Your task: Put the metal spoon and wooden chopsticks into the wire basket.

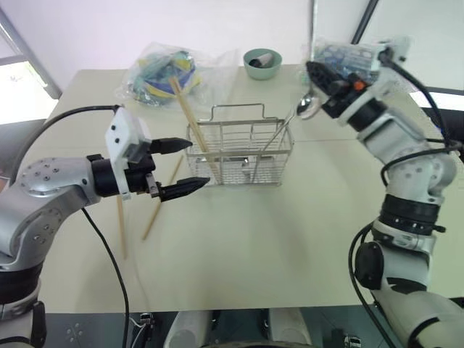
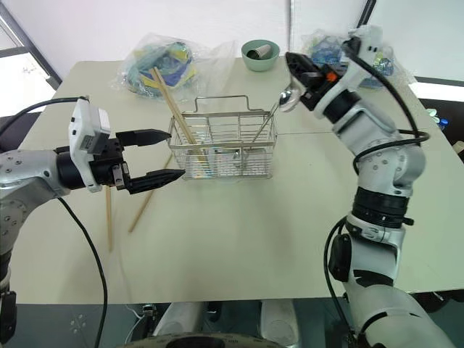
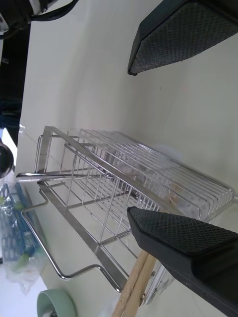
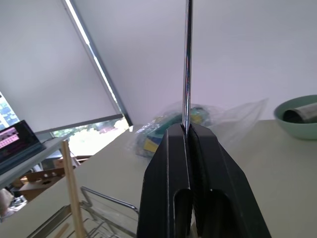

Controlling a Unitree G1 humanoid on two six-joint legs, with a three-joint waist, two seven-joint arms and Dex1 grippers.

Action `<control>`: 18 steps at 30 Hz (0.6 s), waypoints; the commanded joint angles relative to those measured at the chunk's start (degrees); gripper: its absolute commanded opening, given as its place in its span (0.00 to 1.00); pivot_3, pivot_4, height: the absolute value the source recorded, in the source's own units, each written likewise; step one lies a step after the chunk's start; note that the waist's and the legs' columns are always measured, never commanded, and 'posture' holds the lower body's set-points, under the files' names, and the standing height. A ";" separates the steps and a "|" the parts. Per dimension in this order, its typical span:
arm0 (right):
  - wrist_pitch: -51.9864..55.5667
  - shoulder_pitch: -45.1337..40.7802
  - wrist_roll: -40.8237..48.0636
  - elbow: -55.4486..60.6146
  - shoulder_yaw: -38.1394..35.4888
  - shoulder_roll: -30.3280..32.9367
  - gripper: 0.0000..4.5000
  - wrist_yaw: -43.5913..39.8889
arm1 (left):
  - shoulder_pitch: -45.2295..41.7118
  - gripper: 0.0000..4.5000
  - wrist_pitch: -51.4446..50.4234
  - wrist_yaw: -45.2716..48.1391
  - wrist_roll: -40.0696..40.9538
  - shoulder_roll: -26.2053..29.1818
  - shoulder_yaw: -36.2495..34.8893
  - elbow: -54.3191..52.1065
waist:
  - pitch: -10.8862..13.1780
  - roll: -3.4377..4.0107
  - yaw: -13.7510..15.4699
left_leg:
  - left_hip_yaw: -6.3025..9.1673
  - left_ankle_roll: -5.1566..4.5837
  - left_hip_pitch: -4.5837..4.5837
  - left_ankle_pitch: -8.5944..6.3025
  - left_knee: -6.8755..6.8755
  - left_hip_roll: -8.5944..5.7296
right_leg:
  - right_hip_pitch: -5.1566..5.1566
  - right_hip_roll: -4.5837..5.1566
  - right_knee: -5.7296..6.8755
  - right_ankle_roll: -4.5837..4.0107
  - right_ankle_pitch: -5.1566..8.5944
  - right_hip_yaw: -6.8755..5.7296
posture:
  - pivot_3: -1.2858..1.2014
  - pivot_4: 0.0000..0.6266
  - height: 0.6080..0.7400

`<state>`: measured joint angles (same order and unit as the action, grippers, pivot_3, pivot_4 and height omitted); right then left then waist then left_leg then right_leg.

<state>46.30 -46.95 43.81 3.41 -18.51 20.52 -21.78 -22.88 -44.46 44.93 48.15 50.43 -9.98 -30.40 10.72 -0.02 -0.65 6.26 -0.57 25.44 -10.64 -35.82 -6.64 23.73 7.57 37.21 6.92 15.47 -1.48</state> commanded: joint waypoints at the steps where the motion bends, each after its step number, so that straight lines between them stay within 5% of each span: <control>1: -1.28 0.28 0.48 4.33 1.74 -0.66 0.00 -0.30 | -0.71 1.00 0.78 -0.58 0.30 -0.11 -1.85 -1.24 | 0.00 0.00 -0.04 | 0.00 0.00 0.00 0.00 0.00 0.00 | 0.03 0.00 0.00 0.10 -0.05 0.00 | 0.52 0.24 0.68; 14: -11.27 6.53 -6.41 1.03 7.27 -5.58 0.00 -0.75 | -1.69 1.00 0.14 -2.32 1.26 -0.27 -2.62 -1.43 | 0.00 0.00 -0.18 | -0.02 0.18 -0.01 0.11 0.03 0.03 | 0.40 -0.05 0.29 0.12 -0.07 0.03 | 0.52 0.24 0.68; 18: -13.47 6.66 -7.39 -0.61 6.52 -6.36 0.32 0.04 | -2.34 1.00 -0.16 -2.63 1.98 -0.08 -2.91 -1.07 | 0.00 0.00 -0.15 | -0.01 0.24 -0.01 0.16 0.04 0.05 | 0.43 -0.10 0.31 0.09 -0.09 0.03 | 0.52 0.24 0.68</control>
<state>34.78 -39.71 36.72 1.94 -10.97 14.47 -21.89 -24.21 -44.68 42.55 49.38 50.00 -10.67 -30.58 10.72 -0.02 -0.80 6.26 -0.33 25.44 -10.48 -35.78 -6.59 24.16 7.41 37.51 7.01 15.38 -1.45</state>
